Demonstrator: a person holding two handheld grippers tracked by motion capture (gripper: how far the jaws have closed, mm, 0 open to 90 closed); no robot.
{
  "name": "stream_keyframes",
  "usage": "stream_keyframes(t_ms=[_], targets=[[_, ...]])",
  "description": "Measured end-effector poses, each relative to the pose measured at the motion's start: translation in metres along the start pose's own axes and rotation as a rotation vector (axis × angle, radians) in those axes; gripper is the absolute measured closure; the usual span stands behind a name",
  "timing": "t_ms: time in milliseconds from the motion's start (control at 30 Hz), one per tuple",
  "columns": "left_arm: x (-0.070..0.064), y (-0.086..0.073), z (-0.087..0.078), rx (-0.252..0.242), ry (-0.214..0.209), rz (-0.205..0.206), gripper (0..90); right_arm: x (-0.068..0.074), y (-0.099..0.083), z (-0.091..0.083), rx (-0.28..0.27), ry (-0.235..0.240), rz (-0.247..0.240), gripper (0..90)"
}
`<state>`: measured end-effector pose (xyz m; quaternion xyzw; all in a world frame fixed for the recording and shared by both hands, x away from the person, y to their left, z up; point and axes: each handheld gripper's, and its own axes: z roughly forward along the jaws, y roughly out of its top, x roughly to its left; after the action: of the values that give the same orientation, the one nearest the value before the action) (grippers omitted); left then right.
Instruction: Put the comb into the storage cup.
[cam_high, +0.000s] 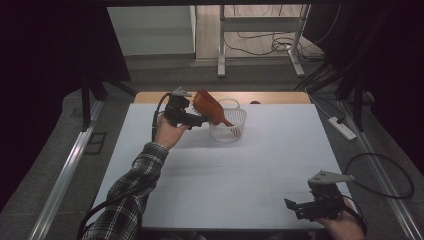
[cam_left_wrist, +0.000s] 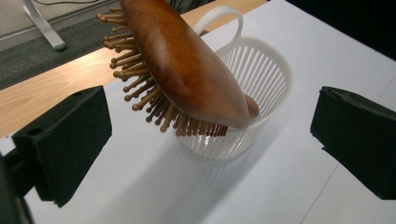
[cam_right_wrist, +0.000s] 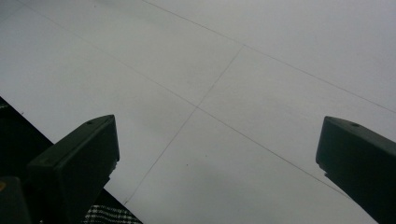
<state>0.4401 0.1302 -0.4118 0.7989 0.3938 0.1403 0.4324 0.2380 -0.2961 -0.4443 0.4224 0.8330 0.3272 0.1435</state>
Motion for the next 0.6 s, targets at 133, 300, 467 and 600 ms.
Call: stream_keyframes(t_ms=[133,300,467,600], targets=[[-0.001,-0.002,-0.003,0.002,0.011,0.017,0.0,0.000,0.000,0.000,-0.001,-0.001,0.000,0.0],[-0.002,-0.006,-0.007,-0.006,0.018,0.022,0.0,0.000,0.000,0.000,-0.003,-0.006,0.005,0.0],[-0.003,-0.009,-0.011,-0.002,0.023,0.031,0.0,-0.001,0.000,-0.001,-0.008,-0.012,0.010,0.0],[-0.004,-0.011,-0.014,0.003,0.028,0.037,0.0,-0.001,0.000,-0.001,-0.007,-0.014,0.010,0.0]])
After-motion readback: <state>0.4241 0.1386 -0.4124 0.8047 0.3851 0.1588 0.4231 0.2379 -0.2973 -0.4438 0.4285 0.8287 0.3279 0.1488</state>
